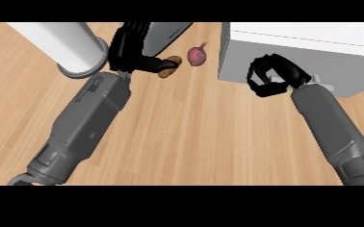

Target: Pick up the cup, place it into the drawer and close the drawer

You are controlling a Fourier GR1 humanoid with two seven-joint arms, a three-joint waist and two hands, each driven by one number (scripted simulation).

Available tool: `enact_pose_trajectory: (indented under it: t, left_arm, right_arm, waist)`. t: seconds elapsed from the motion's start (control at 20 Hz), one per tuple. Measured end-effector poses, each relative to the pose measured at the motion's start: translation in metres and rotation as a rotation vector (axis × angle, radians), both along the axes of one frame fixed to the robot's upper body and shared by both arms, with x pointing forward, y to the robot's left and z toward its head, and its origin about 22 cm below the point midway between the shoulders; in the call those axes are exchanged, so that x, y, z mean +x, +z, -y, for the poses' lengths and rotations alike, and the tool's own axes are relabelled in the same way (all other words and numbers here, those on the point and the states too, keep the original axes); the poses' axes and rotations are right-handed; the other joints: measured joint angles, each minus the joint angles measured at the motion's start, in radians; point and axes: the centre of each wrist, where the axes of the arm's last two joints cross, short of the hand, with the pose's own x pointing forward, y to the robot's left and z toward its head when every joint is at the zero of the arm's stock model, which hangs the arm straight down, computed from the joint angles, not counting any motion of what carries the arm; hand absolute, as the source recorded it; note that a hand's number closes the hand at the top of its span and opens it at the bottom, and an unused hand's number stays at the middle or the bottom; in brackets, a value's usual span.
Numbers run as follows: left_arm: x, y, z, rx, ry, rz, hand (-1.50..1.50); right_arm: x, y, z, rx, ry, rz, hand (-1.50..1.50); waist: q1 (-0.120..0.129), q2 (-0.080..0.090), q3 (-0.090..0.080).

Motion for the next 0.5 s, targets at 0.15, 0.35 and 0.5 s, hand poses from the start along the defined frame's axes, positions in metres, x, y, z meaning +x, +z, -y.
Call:
enact_pose_trajectory:
  t: [0.15,0.35,0.5]
  left_arm:
    - [-0.001,-0.001,-0.005,0.0,-0.011,0.004,-1.5]
    - [-0.003,-0.002,-0.01,-0.001,-0.028,0.002,-1.5]
    - [-0.004,-0.003,-0.011,-0.009,-0.037,0.0,-1.5]
  right_arm:
    - [-0.001,0.003,0.006,0.035,0.013,-0.023,1.5]
    - [-0.002,0.007,0.014,0.068,0.03,-0.052,1.5]
    - [-0.003,0.01,0.019,0.088,0.034,-0.069,1.5]
  waist:
    - [0.007,0.003,0.001]
    - [0.017,0.008,0.004]
    - [0.025,0.01,0.005]
